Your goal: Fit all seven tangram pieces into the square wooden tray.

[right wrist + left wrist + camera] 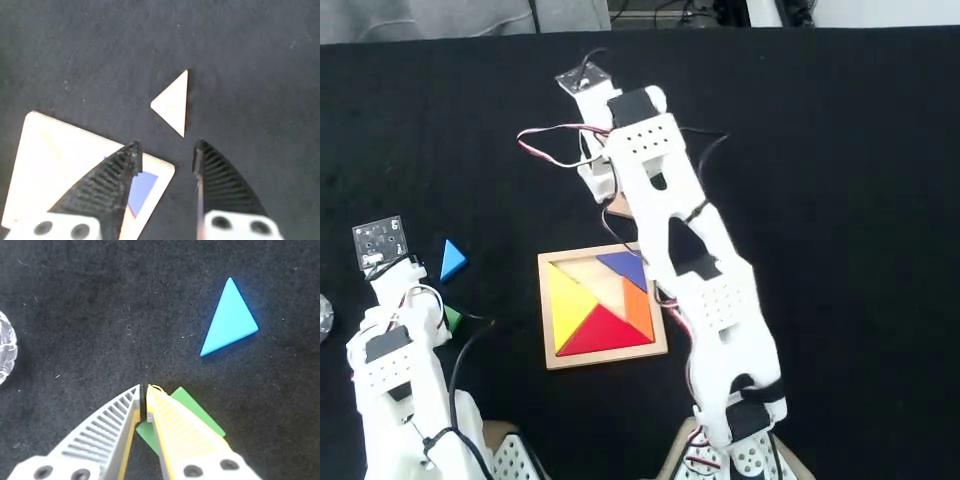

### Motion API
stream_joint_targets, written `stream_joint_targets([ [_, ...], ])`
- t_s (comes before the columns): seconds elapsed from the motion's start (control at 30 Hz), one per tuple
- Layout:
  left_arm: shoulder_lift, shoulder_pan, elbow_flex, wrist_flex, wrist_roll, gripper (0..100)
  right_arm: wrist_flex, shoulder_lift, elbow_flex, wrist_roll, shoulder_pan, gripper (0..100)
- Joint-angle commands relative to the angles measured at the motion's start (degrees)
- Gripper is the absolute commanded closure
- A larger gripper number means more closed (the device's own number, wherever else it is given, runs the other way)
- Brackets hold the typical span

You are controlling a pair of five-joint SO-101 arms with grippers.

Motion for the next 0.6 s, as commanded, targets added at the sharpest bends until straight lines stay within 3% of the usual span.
stream_joint_targets([
  [0.0, -0.7, 0.66, -2.42, 0.09, -0.26, 97, -4.04, -4.18, 4.44, -0.18, -0.79, 82.2],
  [0.2, -0.7, 0.57, -2.42, 0.09, -0.26, 97, -10.73, -0.4, 8.57, -0.09, -2.11, 82.1],
  [0.57, -0.7, 0.75, -2.42, 0.09, -0.26, 97, -12.57, 0.57, 9.1, -0.09, -2.73, 82.1],
])
